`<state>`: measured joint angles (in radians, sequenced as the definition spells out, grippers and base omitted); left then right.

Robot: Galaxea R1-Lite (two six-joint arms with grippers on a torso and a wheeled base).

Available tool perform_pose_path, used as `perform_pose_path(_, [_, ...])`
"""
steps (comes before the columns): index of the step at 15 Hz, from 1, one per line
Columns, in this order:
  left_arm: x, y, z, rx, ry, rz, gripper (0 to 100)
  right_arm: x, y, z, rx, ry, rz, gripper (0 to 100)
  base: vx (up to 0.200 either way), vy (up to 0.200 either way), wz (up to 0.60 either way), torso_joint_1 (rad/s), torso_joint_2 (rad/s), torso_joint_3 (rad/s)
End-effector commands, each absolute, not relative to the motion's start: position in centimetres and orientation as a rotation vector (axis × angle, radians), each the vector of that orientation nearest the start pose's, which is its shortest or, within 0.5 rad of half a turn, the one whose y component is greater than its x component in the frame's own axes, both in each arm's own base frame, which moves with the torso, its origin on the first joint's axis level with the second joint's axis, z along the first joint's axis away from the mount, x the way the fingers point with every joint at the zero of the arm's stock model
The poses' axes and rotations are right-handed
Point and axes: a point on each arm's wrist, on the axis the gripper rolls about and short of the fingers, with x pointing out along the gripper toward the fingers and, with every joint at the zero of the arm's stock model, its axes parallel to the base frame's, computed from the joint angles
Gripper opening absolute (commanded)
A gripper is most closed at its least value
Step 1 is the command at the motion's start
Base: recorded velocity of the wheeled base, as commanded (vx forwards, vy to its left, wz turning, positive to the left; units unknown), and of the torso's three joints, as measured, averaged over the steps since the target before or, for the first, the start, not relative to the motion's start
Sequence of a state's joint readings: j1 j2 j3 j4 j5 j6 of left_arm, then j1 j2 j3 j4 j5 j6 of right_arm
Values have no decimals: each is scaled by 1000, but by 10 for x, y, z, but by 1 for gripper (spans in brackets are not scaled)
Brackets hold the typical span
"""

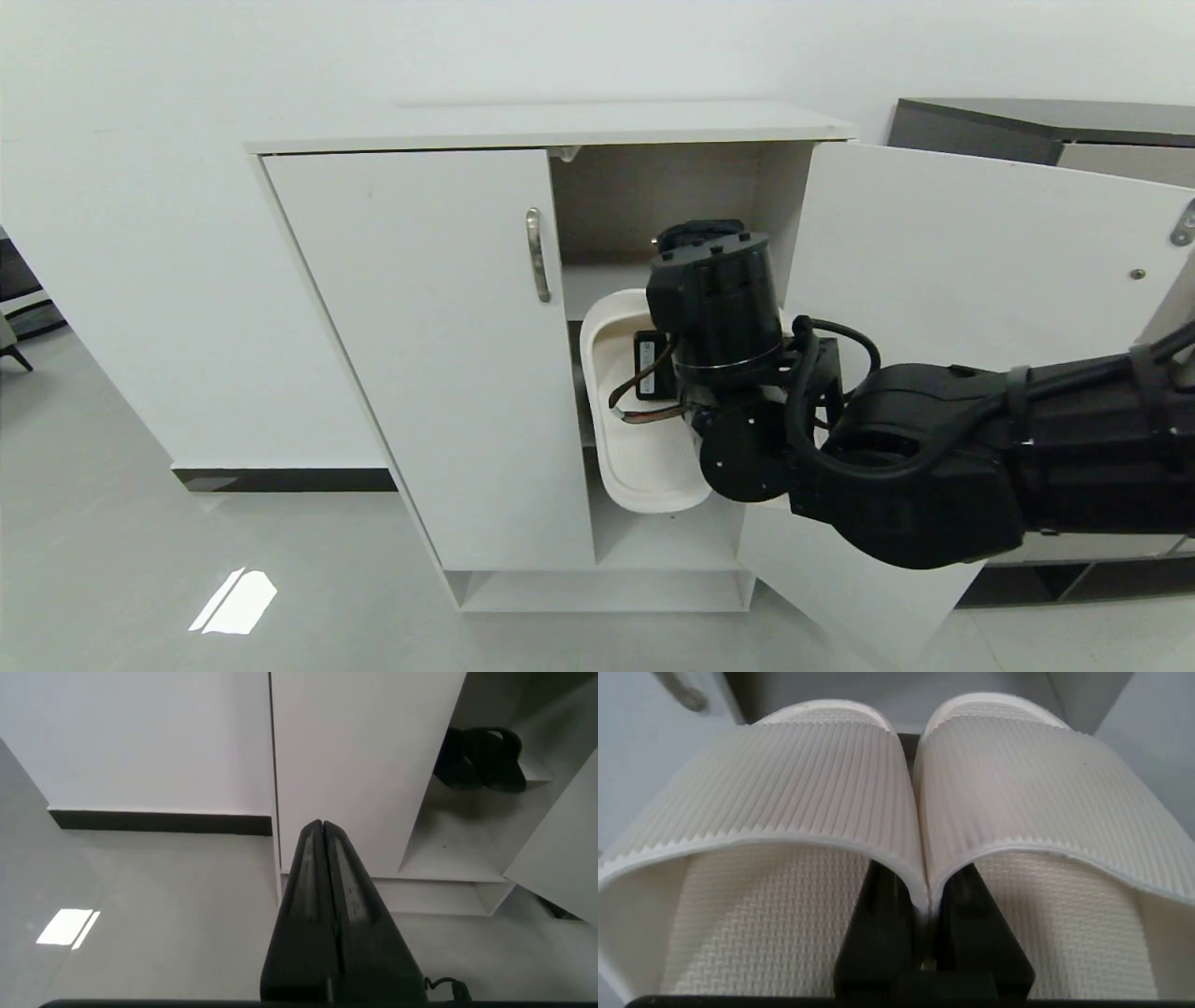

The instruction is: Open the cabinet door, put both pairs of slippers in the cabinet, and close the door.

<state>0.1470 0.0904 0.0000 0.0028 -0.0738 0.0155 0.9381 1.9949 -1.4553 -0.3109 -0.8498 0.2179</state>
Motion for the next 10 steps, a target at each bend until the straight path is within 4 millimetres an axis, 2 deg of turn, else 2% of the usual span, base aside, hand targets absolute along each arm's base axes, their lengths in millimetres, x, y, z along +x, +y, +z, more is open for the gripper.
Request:
perform_pose_path(1, [-15, -4, 77, 5, 95, 73, 0, 261, 315, 220, 19, 157, 43, 0, 0, 0, 0, 0, 0, 0])
perform_pose_path(2, [-15, -4, 77, 5, 95, 73, 0, 262, 314, 221, 20, 154, 39, 0, 0, 0, 0, 0, 0, 0])
perform_pose_path(5, [-15, -4, 77, 6, 95, 73, 0, 266, 314, 223, 22, 153, 43, 0, 200, 0, 0, -4, 4, -1])
perform_pose_path(10, [-15, -4, 77, 6, 95, 74, 0, 290, 324, 213, 10, 155, 47, 0, 200, 0, 0, 0, 1, 3])
